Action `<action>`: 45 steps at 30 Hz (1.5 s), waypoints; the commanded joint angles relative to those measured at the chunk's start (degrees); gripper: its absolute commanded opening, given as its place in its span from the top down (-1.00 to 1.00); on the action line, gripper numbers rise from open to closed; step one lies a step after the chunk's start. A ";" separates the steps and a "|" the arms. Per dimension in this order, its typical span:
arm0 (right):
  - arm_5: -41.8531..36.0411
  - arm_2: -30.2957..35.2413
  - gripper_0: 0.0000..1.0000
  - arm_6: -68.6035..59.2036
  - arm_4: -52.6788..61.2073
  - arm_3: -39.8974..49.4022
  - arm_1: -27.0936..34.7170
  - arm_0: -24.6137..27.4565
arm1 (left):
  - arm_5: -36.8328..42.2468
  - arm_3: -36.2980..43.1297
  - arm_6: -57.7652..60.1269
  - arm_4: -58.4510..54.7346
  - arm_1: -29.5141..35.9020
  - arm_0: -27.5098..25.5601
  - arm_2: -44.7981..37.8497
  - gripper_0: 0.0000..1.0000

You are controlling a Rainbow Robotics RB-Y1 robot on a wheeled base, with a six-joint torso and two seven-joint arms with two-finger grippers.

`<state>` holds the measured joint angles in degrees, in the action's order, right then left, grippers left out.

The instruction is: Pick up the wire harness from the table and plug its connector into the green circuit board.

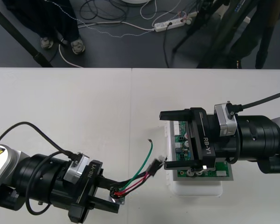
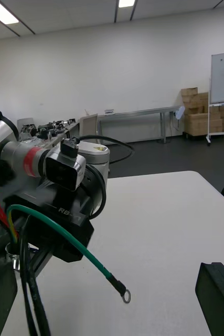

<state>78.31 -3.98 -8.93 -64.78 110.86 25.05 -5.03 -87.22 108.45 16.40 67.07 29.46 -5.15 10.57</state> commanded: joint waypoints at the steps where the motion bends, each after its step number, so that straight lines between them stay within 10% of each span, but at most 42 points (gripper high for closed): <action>1: 0.62 1.34 -1.00 -2.40 1.06 1.99 1.75 -1.21 | -2.78 5.10 0.39 0.17 -2.31 -3.81 -1.16 1.00; 45: 0.97 3.54 -1.00 -5.48 2.91 1.99 1.67 -2.27 | -2.78 7.83 29.31 -9.23 -3.54 -1.61 -1.69 1.00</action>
<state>78.76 -2.67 -11.82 -62.97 110.86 25.14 -5.33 -87.47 114.27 40.19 59.09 27.20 -8.29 10.53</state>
